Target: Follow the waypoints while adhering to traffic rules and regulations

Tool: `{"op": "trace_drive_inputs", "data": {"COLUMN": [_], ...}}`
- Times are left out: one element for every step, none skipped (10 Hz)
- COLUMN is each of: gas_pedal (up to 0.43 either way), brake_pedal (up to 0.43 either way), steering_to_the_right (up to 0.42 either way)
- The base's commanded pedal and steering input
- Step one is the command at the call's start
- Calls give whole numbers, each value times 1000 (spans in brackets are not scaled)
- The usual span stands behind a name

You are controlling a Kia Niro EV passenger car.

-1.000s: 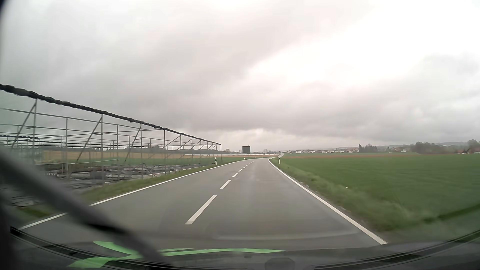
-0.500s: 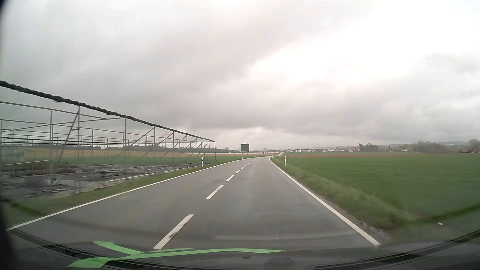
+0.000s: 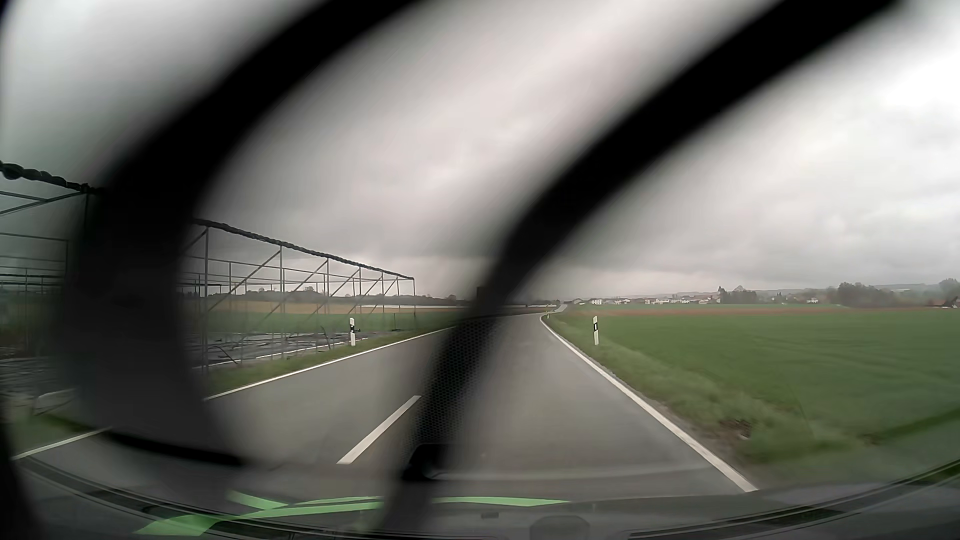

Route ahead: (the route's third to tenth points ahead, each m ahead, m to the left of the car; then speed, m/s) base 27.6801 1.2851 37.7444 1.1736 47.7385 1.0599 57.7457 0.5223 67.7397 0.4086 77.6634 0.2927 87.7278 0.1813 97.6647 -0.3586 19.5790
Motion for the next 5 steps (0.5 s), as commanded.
{"op": "trace_drive_inputs", "data": {"gas_pedal": [240,228,189,177,177], "brake_pedal": [0,0,0,0,0], "steering_to_the_right": [0,0,0,0,0]}}
